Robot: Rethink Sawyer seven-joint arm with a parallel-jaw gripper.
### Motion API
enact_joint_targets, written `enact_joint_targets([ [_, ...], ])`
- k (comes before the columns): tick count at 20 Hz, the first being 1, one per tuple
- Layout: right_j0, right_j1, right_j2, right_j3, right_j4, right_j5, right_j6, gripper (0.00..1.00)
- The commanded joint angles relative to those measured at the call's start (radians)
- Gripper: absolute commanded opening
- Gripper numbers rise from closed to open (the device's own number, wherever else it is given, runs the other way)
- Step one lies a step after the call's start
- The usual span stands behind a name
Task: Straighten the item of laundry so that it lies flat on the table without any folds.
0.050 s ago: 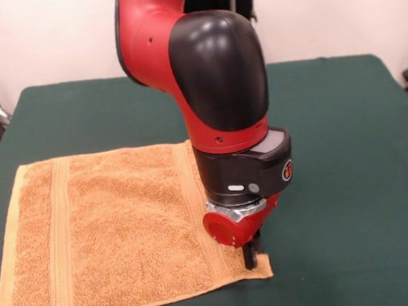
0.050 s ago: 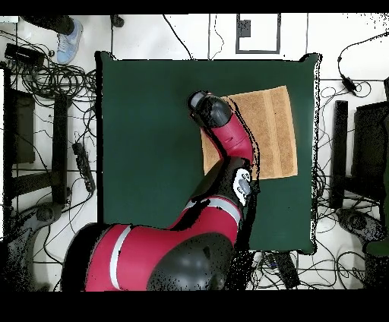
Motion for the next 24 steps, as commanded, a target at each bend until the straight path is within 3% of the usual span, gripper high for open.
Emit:
enact_joint_targets([
  [1,0.060,0.048,0.142,0.037,-0.009,0.038,0.264,0.00],
  [13,0.061,0.039,0.119,0.056,-0.013,0.043,0.278,0.00],
  [24,0.070,0.022,0.031,0.032,-0.078,0.141,0.280,0.00],
])
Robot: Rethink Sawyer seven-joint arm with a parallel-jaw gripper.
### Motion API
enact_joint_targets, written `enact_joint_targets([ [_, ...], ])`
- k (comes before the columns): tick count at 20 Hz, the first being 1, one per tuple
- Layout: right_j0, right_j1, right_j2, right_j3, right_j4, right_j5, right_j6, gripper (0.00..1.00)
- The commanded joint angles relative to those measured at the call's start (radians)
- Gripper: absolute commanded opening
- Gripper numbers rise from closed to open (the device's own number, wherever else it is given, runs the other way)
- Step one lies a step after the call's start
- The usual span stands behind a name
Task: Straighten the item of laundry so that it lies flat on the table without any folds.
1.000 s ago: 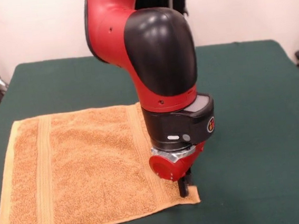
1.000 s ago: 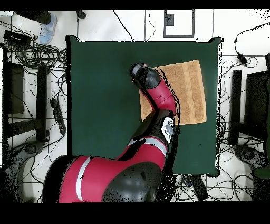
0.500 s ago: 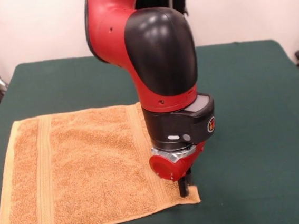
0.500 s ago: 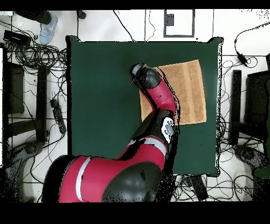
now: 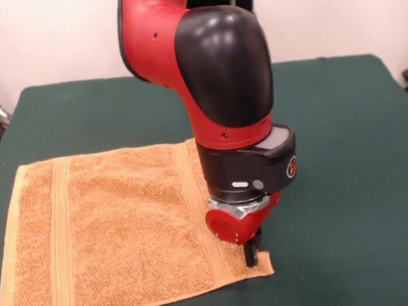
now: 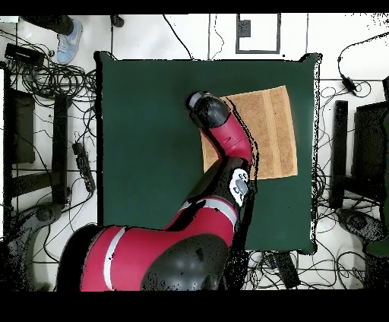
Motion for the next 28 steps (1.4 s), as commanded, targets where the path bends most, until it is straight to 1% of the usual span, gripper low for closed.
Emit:
enact_joint_targets([
  [1,0.053,0.023,0.047,0.029,-0.077,0.143,0.282,0.00],
  [5,0.057,0.030,0.000,0.011,-0.119,0.171,0.273,0.00],
  [7,0.053,0.028,-0.005,0.007,-0.134,0.170,0.246,0.00],
  [9,0.056,0.043,-0.031,-0.016,-0.164,0.174,0.234,0.00],
  [11,0.056,0.049,-0.062,-0.037,-0.209,0.185,0.182,0.00],
  [14,0.046,0.025,-0.084,-0.041,-0.277,0.137,0.061,0.00],
  [16,0.040,-0.006,-0.098,-0.041,-0.327,0.126,0.001,0.00],
  [18,0.035,-0.037,-0.114,-0.047,-0.376,0.157,-0.021,0.00],
  [20,0.034,-0.059,-0.124,-0.057,-0.405,0.204,-0.016,0.00],
  [22,0.031,-0.069,-0.125,-0.066,-0.432,0.221,-0.008,0.00],
  [28,0.002,-0.109,-0.058,-0.010,-0.479,0.193,-0.007,0.00],
])
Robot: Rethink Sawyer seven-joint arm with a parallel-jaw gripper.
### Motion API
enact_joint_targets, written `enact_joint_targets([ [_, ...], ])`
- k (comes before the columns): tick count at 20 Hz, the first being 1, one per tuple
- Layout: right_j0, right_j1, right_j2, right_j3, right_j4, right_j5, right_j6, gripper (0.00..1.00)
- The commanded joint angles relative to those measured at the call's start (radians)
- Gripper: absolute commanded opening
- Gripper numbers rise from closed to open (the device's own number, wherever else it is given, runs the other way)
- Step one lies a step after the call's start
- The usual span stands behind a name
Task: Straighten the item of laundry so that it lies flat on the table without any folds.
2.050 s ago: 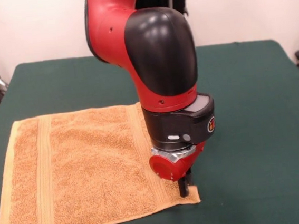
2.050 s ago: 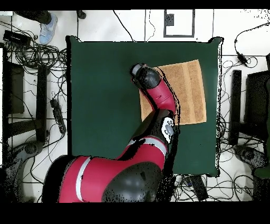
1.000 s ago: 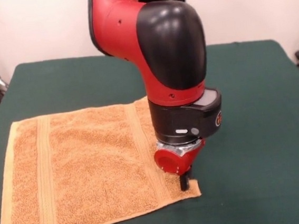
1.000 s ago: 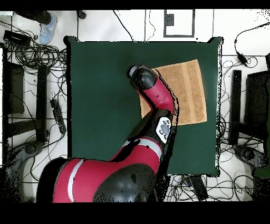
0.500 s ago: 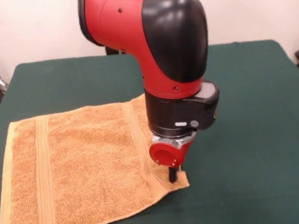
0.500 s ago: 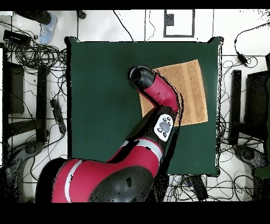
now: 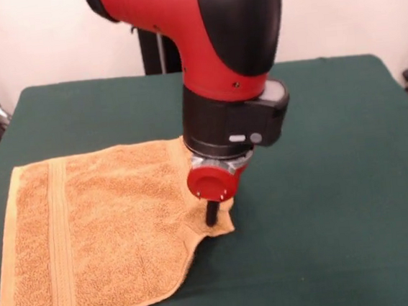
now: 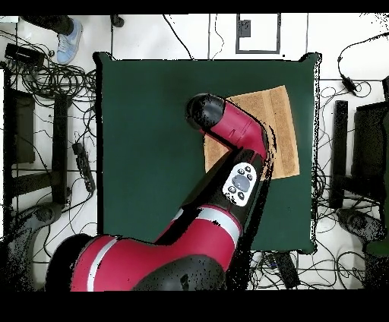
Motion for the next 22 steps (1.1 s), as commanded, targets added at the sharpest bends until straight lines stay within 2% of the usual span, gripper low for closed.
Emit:
enact_joint_targets([
  [1,-0.008,-0.040,0.079,0.049,-0.067,0.104,0.018,0.00],
  [5,-0.006,-0.047,0.082,0.076,-0.056,0.118,0.106,0.00],
  [12,-0.021,-0.070,0.123,0.123,-0.052,0.066,0.089,0.00],
  [13,-0.022,-0.070,0.123,0.123,-0.052,0.068,0.091,1.00],
  [22,-0.010,-0.066,0.118,0.115,-0.026,0.067,0.154,1.00],
])
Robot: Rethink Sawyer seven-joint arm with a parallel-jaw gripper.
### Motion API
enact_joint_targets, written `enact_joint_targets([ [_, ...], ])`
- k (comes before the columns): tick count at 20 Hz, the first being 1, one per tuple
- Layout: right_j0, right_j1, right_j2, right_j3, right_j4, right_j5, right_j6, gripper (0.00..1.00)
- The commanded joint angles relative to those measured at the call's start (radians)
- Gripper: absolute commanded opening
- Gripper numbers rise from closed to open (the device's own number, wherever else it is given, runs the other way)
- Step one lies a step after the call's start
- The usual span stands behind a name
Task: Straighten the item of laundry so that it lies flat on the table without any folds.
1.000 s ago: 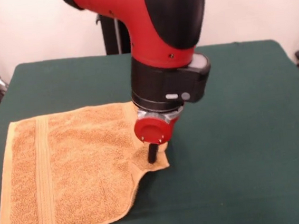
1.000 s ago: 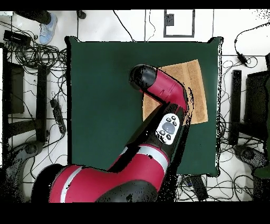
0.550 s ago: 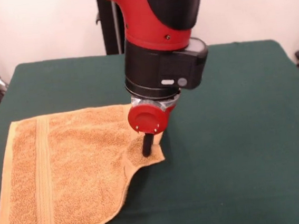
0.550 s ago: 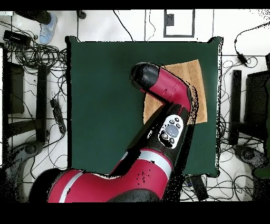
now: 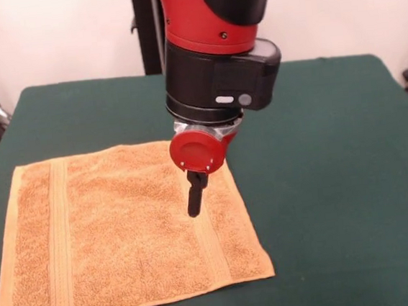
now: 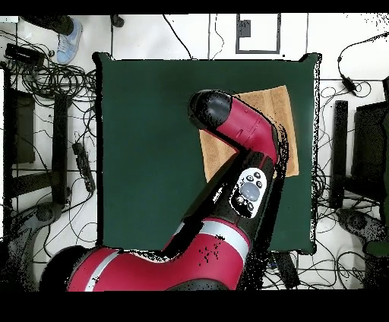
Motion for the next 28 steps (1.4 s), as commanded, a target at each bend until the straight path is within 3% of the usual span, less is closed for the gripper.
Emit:
enact_joint_targets([
  [1,0.000,0.017,0.123,0.095,0.024,0.060,0.154,1.00],
  [8,0.001,0.011,0.136,0.103,0.031,0.039,0.148,1.00],
  [11,-0.018,-0.028,0.132,0.110,-0.014,0.050,0.053,1.00],
  [14,-0.061,-0.123,0.092,0.112,-0.126,0.109,-0.147,1.00],
  [17,-0.124,-0.255,0.088,0.083,-0.239,0.248,-0.360,1.00],
  [20,-0.175,-0.333,0.129,0.054,-0.328,0.316,-0.488,1.00],
  [21,-0.215,-0.380,0.162,0.024,-0.376,0.372,-0.604,1.00],
  [23,-0.261,-0.422,0.209,-0.003,-0.428,0.414,-0.712,1.00],
  [28,-0.337,-0.468,0.288,-0.046,-0.494,0.474,-0.862,1.00],
])
